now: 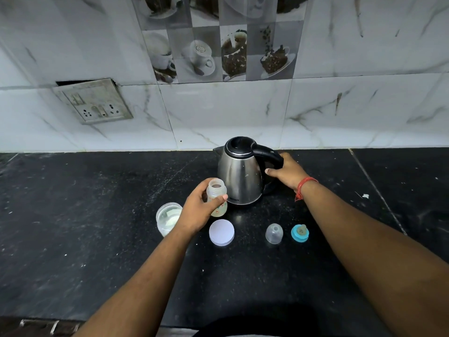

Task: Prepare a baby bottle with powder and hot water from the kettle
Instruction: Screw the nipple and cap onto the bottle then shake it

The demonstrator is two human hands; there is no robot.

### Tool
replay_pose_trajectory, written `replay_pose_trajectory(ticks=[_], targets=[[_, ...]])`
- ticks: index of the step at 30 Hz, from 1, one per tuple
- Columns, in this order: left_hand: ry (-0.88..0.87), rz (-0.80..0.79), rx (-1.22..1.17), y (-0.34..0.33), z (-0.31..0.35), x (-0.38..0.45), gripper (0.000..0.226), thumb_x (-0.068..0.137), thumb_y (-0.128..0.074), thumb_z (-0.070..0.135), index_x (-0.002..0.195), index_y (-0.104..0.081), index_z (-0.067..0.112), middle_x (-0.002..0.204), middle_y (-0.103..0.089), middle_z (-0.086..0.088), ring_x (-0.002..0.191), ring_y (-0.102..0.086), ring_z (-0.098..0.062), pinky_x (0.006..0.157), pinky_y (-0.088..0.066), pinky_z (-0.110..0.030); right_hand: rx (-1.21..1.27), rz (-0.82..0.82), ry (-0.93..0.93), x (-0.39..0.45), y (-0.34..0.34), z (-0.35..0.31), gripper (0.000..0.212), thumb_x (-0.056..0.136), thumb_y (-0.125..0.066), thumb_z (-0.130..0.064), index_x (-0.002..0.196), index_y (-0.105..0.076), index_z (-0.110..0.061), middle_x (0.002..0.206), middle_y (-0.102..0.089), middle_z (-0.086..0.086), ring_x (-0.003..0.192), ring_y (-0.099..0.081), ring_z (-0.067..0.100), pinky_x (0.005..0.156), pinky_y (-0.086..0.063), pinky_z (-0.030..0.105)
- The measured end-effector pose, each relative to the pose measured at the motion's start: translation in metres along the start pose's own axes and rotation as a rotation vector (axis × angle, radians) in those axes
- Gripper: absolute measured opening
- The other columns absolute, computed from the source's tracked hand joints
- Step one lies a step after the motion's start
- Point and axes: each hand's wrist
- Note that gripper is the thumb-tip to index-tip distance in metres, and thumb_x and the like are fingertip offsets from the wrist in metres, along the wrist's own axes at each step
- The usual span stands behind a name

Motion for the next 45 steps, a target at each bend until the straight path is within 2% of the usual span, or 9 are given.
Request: replay_pose_trajectory(ticks=[7,10,16,21,28,33,36,39,45], targets=[[0.0,-0.089,0.052,-0.011,-0.009,-0.001,0.035,0.09,-0.079,0.027,0.12,-0.065,0.038,0.11,-0.071,0.016,0.106,-0.066,-0.007,0.094,-0.054,-0.027,-0.126,-0.003,-0.035,-0.016,0.002,0.035,0.057,0.085,-0.078,-0.038,0.128,-0.049,-0.014,0.13,-0.055,0.009,0.115,-0.059,0.022,0.101,-0.048,0.037],[-0.007,-0.127,0.087,-0.017,-0.013,-0.003,0.034,0.092,-0.077,0.031,0.122,-0.063,0.038,0.114,-0.07,0.014,0.109,-0.066,-0.009,0.095,-0.053,-0.028,-0.218,-0.018,-0.018,-0.029,0.0,0.05,0.053,0.088,-0.074,-0.039,0.126,-0.051,-0.01,0.127,-0.052,0.008,0.111,-0.055,0.018,0.098,-0.046,0.034],[-0.006,-0.201,0.103,-0.03,-0.016,-0.012,0.034,0.094,-0.074,0.029,0.125,-0.062,0.033,0.113,-0.069,0.015,0.108,-0.065,-0.003,0.092,-0.051,-0.021,-0.36,-0.008,0.024,-0.059,0.009,0.087,0.04,0.089,-0.069,-0.049,0.114,-0.057,-0.02,0.119,-0.055,0.004,0.115,-0.055,0.022,0.101,-0.048,0.042],[-0.002,-0.239,0.123,-0.04,-0.019,-0.02,0.033,0.094,-0.074,0.03,0.124,-0.063,0.037,0.114,-0.07,0.016,0.11,-0.065,-0.003,0.094,-0.05,-0.022,-0.604,-0.103,-0.02,-0.088,0.021,0.108,0.054,0.081,-0.065,-0.067,0.121,-0.058,-0.031,0.123,-0.056,-0.004,0.119,-0.05,0.02,0.103,-0.044,0.046],[0.03,-0.269,0.109,-0.05,-0.021,-0.036,0.035,0.092,-0.076,0.026,0.123,-0.063,0.037,0.114,-0.071,0.012,0.109,-0.065,-0.003,0.09,-0.047,-0.018,-0.681,-0.104,-0.024,-0.115,0.016,0.126,0.06,0.08,-0.07,-0.062,0.127,-0.057,-0.027,0.128,-0.055,-0.005,0.122,-0.049,0.022,0.105,-0.039,0.043],[0.064,-0.265,0.082,-0.052,-0.019,-0.046,0.038,0.092,-0.076,0.024,0.125,-0.064,0.039,0.114,-0.072,0.015,0.108,-0.066,0.001,0.092,-0.048,-0.019,-0.796,-0.057,0.005,-0.121,0.012,0.126,0.049,0.083,-0.071,-0.053,0.121,-0.059,-0.025,0.123,-0.055,-0.001,0.117,-0.053,0.025,0.102,-0.041,0.042],[0.07,-0.243,0.086,-0.051,-0.018,-0.05,0.04,0.091,-0.077,0.024,0.127,-0.064,0.037,0.115,-0.071,0.017,0.108,-0.065,0.005,0.093,-0.049,-0.019,-0.685,0.012,0.023,-0.124,0.014,0.121,0.043,0.084,-0.073,-0.047,0.116,-0.06,-0.021,0.119,-0.056,0.0,0.109,-0.057,0.026,0.095,-0.046,0.041],[0.082,-0.223,0.074,-0.049,-0.02,-0.054,0.042,0.089,-0.079,0.025,0.127,-0.064,0.036,0.117,-0.072,0.014,0.111,-0.065,0.001,0.099,-0.052,-0.029,-0.462,0.1,0.028,-0.125,0.016,0.104,0.035,0.083,-0.076,-0.036,0.109,-0.058,-0.02,0.116,-0.052,-0.002,0.098,-0.06,0.024,0.087,-0.051,0.04],[0.067,-0.187,0.058,-0.045,-0.017,-0.058,0.04,0.089,-0.08,0.024,0.123,-0.065,0.037,0.114,-0.073,0.014,0.108,-0.066,0.001,0.098,-0.05,-0.026,-0.168,0.17,0.178,-0.126,0.008,0.043,0.034,0.08,-0.081,-0.022,0.109,-0.064,-0.018,0.114,-0.055,-0.004,0.1,-0.058,0.012,0.082,-0.042,0.012]])
Point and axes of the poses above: each hand's wrist, its own x-axis towards the middle knuckle, its own y-axis out of the back of the hand, z = x × y
